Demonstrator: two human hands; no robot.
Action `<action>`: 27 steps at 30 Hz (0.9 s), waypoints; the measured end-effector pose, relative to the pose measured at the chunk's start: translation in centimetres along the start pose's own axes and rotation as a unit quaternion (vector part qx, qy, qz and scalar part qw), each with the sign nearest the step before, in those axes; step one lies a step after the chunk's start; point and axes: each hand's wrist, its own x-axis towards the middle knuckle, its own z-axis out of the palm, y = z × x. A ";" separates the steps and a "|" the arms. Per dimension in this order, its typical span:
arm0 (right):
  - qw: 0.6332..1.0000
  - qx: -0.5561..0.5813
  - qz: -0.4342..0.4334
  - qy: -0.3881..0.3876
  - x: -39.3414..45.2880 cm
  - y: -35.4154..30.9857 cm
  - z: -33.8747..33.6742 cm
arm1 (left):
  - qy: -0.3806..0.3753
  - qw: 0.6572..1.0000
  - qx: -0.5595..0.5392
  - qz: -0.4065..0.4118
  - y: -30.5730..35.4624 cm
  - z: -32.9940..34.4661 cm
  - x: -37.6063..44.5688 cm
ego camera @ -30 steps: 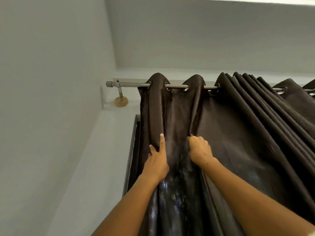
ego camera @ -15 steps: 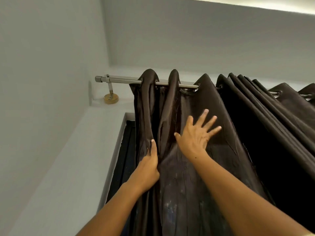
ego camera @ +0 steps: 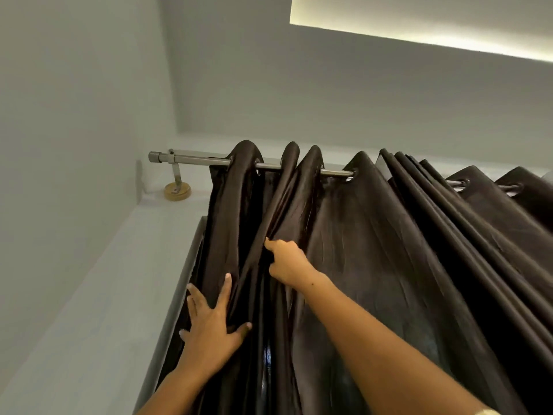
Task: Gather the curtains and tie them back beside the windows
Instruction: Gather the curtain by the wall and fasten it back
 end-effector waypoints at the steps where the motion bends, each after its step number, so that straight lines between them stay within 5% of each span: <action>1: 1.000 -0.012 0.021 0.007 -0.2 0.4 -0.2 | -0.005 0.999 -0.032 0.010 -0.1 0.2 0.1; 6: 0.956 0.005 0.240 0.168 -1.3 3.9 -0.2 | -0.035 0.994 -0.102 0.033 1.0 0.0 0.2; 10: 0.912 0.188 0.346 0.111 -1.9 6.9 -1.5 | -0.025 0.994 -0.095 0.057 1.7 -0.1 0.0; 13: 0.951 0.128 0.280 0.019 -2.2 6.2 -1.1 | -0.036 0.993 -0.080 0.072 2.2 -0.4 -0.2; 15: 0.981 0.081 0.174 0.029 -1.5 3.9 -0.6 | -0.050 0.990 -0.088 0.097 2.9 -0.3 -0.5; 20: 0.986 0.160 0.049 -0.018 -0.3 -1.5 -1.7 | -0.062 0.978 -0.163 0.112 5.4 -0.2 -1.1; 23: 0.992 0.097 0.031 -0.078 -1.7 -0.6 -2.2 | -0.065 0.986 -0.116 0.097 6.0 -0.1 -0.8; 25: 0.998 0.001 0.068 -0.011 -3.5 0.9 -2.0 | -0.056 0.992 -0.077 0.082 6.3 -0.1 -1.2; 27: 0.979 -0.080 0.120 0.141 -5.4 2.2 -1.3 | -0.044 0.995 -0.058 0.064 6.6 -0.2 -2.2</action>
